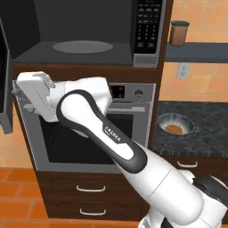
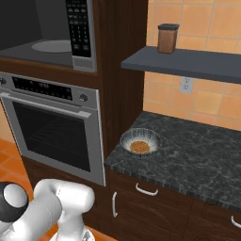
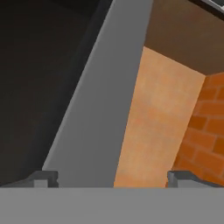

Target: Open the microwave, place the bowl with waffle inside the microwave, then close the microwave door and turn it on.

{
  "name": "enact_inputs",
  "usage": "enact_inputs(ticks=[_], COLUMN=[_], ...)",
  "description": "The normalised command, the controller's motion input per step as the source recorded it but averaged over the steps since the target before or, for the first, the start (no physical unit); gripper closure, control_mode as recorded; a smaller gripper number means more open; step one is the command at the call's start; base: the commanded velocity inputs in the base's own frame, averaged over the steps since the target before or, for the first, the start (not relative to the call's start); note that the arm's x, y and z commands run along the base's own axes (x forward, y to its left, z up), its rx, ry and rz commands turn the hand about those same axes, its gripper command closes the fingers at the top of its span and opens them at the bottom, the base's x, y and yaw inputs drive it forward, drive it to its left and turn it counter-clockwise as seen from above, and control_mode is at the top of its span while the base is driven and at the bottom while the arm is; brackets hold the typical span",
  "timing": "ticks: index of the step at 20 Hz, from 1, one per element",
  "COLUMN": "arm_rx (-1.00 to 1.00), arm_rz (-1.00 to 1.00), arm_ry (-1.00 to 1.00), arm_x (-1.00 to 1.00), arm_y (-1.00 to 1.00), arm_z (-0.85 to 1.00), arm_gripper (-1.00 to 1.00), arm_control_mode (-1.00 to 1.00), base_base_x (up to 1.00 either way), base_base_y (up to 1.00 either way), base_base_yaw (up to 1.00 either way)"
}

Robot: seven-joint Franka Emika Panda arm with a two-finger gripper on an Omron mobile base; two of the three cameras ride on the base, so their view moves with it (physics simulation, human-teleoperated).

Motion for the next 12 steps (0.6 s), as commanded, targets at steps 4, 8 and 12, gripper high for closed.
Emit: enact_inputs(ticks=[4,8,12], arm_rx=[0.20,0.06,-0.05], arm_rz=[0.00,-0.15,-0.29], arm_ry=[-0.11,0.05,0.35], arm_x=[-0.81,-0.71,0.00], arm_y=[-0.59,-1.00,-1.00], arm_z=[0.61,0.10,0.00], arm_gripper=[-1.00,-1.00,-1.00], arm_control_mode=[-1.00,-1.00,-1.00], base_base_x=[0.00,0.00,0.00], base_base_y=[0.00,0.00,0.00], base_base_yaw=[0.00,0.00,0.00])
